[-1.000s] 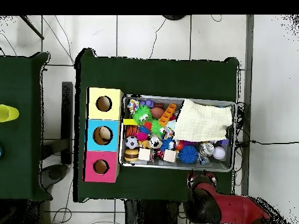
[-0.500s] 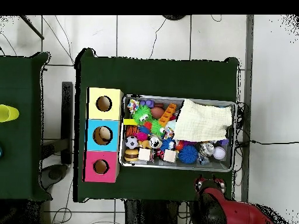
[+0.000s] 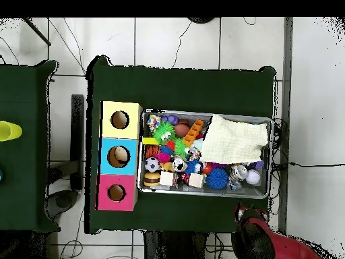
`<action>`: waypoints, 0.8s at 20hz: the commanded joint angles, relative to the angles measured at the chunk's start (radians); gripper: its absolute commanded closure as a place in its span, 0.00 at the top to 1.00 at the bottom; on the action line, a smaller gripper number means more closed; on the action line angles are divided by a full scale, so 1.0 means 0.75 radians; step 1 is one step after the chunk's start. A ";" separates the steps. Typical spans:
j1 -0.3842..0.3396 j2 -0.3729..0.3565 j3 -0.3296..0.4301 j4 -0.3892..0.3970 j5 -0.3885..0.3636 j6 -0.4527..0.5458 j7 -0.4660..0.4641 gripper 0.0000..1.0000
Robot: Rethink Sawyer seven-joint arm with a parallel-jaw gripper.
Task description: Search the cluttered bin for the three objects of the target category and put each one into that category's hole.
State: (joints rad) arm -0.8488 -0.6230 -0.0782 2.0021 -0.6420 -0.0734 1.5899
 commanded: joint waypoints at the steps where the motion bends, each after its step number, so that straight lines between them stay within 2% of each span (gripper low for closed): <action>1: -0.163 0.151 0.323 -0.120 0.059 -0.144 0.277 1.00; 4: -0.246 0.178 0.415 -0.109 0.052 -0.130 0.268 1.00; 12: -0.330 0.242 0.469 -0.089 0.063 -0.146 0.265 1.00; 16: -0.339 0.223 0.483 -0.075 0.077 -0.124 0.260 1.00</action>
State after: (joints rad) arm -1.0959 -0.4836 0.1422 2.0017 -0.6376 -0.0994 1.5899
